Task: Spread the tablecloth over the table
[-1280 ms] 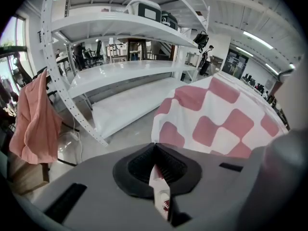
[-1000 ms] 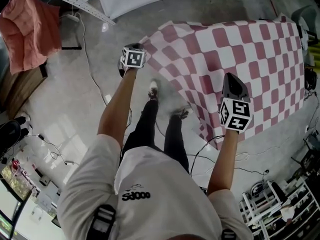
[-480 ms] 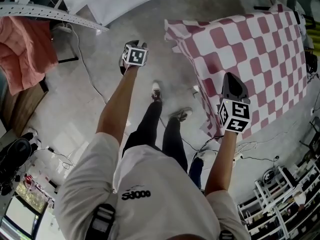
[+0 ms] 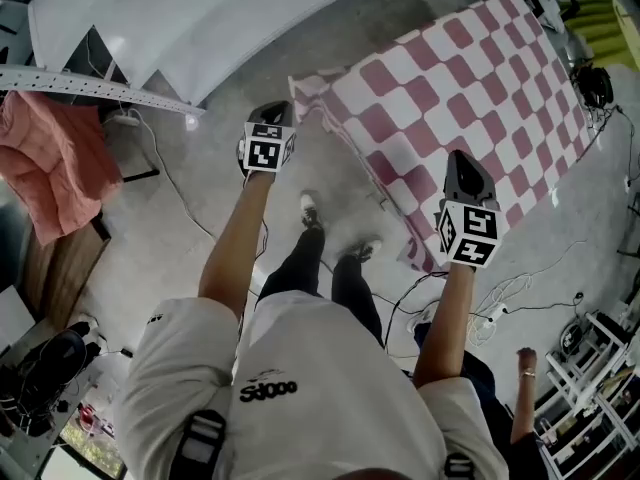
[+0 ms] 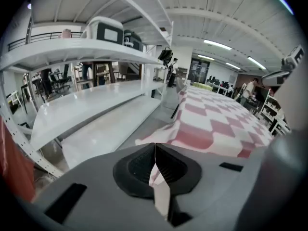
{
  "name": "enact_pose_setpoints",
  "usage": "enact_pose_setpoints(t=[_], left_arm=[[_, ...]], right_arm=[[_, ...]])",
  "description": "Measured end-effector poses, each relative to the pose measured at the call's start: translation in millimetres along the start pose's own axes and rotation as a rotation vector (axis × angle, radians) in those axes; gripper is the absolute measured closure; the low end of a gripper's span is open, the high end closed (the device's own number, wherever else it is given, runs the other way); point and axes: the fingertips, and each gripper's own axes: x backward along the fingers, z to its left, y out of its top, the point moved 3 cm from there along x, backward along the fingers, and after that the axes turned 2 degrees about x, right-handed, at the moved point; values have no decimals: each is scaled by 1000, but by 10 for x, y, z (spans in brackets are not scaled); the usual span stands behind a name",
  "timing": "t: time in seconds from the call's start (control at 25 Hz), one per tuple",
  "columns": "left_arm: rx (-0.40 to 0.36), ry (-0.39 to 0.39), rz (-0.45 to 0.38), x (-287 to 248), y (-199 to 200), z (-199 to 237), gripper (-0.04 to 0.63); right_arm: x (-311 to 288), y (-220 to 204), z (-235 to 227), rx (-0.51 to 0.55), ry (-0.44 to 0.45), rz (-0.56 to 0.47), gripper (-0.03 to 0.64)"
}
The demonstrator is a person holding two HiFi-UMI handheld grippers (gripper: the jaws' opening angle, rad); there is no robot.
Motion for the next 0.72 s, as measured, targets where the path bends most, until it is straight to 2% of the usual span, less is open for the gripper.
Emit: enact_pose_setpoints(t=[0.2,0.44,0.6,0.72], left_arm=[[-22,-101,-163,481,753,-771,566],[-136,-260,-309,875,1540,-1800,566],[-208,-348,-387,1138,1856,-2432,566],[-261,-380,-428,1326,2013,-2775,566]], right_arm=[[642,77,-520,-41,-86,-66,592],[1307,125,-1074,-82,-183,-149,592],[1685,140,-1307,-80,-217,-196,592],[1949,186,-1428,-70,-240,-235,593]])
